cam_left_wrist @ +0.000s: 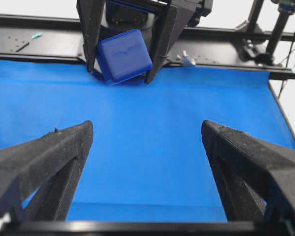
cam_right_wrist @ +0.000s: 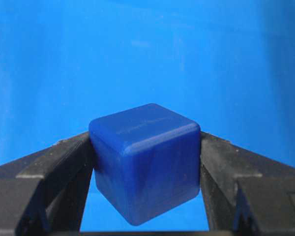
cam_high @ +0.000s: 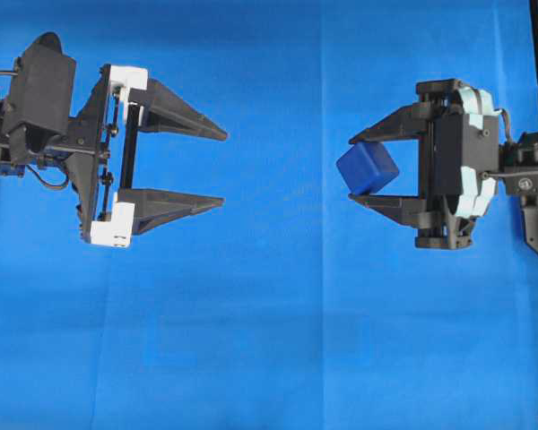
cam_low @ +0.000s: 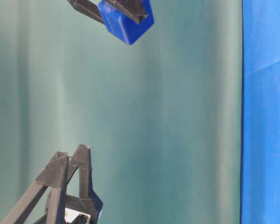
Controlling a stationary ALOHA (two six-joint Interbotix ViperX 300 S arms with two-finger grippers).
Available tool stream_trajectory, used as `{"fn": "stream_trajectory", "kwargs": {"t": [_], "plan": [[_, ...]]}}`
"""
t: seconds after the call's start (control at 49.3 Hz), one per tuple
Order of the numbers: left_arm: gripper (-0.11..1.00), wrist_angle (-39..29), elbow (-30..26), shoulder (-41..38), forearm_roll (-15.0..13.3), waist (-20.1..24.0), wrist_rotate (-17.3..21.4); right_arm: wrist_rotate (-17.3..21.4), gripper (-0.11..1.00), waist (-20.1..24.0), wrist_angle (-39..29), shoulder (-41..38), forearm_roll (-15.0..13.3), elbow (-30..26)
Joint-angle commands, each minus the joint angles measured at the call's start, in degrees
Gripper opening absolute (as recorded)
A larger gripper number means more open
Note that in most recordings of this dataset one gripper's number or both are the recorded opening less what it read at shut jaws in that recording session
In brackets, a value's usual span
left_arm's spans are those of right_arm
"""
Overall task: Handover the blue block to the right arm after grasping it with the left arm, then place it in the designated position.
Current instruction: 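Move the cube with the right gripper down toward the table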
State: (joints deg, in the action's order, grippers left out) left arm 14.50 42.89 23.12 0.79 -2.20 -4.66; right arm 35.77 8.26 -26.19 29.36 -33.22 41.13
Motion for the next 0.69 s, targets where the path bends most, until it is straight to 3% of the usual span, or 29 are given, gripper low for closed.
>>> {"fn": "stream_trajectory", "kwargs": {"t": [0.0, 0.406, 0.67], "plan": [[0.93, 0.3, -0.9, 0.9, 0.1, -0.1, 0.0, 0.1, 0.54, 0.2, 0.2, 0.6, 0.1, -0.8], [0.93, 0.3, -0.9, 0.9, 0.2, -0.1, 0.0, 0.2, 0.54, 0.2, 0.4, 0.3, 0.1, -0.7], [0.93, 0.4, -0.8, 0.9, 0.2, -0.2, 0.0, 0.5, 0.54, 0.1, 7.3, -4.5, 0.1, 0.3]]}}
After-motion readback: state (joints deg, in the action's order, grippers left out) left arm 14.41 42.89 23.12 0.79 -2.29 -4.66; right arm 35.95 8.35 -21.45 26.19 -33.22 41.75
